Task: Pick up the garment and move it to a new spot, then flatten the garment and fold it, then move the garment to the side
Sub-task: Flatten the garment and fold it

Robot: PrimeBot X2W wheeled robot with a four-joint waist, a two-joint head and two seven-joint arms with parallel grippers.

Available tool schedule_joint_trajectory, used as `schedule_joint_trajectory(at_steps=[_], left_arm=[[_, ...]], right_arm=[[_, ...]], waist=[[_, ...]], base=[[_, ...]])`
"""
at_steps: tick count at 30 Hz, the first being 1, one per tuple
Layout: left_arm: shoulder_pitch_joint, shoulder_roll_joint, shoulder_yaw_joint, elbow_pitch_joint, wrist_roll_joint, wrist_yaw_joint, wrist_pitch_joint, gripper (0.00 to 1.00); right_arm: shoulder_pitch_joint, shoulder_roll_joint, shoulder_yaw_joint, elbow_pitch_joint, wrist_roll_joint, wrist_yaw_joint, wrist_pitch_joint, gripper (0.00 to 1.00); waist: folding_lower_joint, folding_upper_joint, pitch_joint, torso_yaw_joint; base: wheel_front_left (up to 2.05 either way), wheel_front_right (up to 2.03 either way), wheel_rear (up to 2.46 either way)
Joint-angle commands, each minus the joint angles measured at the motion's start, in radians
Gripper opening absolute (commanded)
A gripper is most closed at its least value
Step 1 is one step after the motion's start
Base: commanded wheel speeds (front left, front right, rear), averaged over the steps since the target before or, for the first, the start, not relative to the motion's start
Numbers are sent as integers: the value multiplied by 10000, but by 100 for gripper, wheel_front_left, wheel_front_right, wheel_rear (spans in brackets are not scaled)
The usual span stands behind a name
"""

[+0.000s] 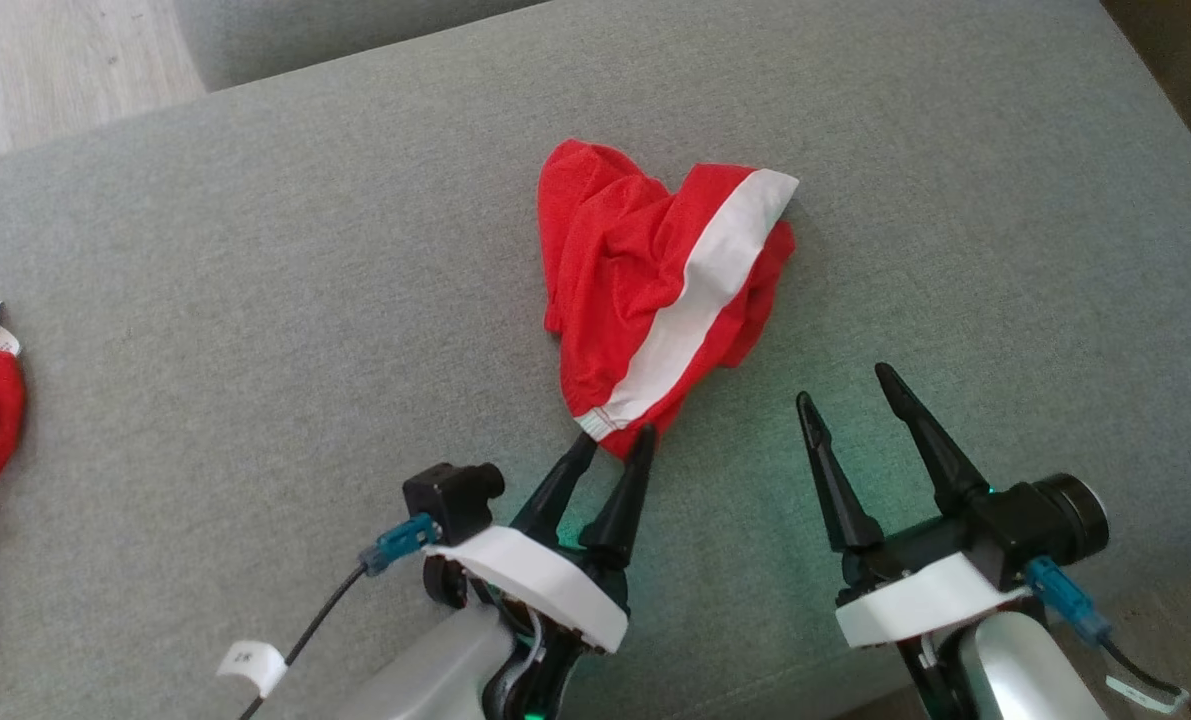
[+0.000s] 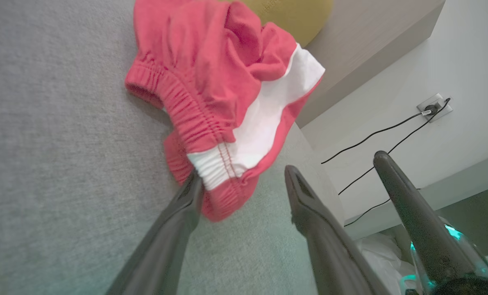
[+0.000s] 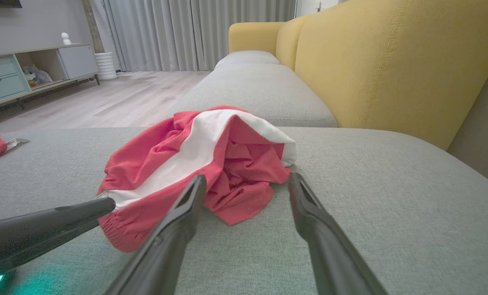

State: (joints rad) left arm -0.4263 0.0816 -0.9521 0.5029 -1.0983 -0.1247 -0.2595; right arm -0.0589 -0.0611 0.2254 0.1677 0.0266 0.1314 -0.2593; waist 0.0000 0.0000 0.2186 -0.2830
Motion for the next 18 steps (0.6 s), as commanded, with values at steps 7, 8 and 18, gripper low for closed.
schedule_joint_trajectory(at_steps=[7, 8, 18], left_arm=[[110, -109, 894, -392, 209, -59, -22, 90], [116, -117, 937, -419, 222, -59, -22, 90], [22, -136, 931, -699, 319, -59, -22, 0]], right_arm=[[-133, -116, 300, -269, 30, -7, -24, 100], [-125, -115, 312, -262, 31, -7, -24, 100], [-165, -132, 408, -218, 82, -7, -25, 100]], waist=[[0, 0, -39, -32], [0, 0, -44, -30], [0, 0, -63, -77]], base=[[0, 0, 0], [0, 0, 0], [0, 0, 0]])
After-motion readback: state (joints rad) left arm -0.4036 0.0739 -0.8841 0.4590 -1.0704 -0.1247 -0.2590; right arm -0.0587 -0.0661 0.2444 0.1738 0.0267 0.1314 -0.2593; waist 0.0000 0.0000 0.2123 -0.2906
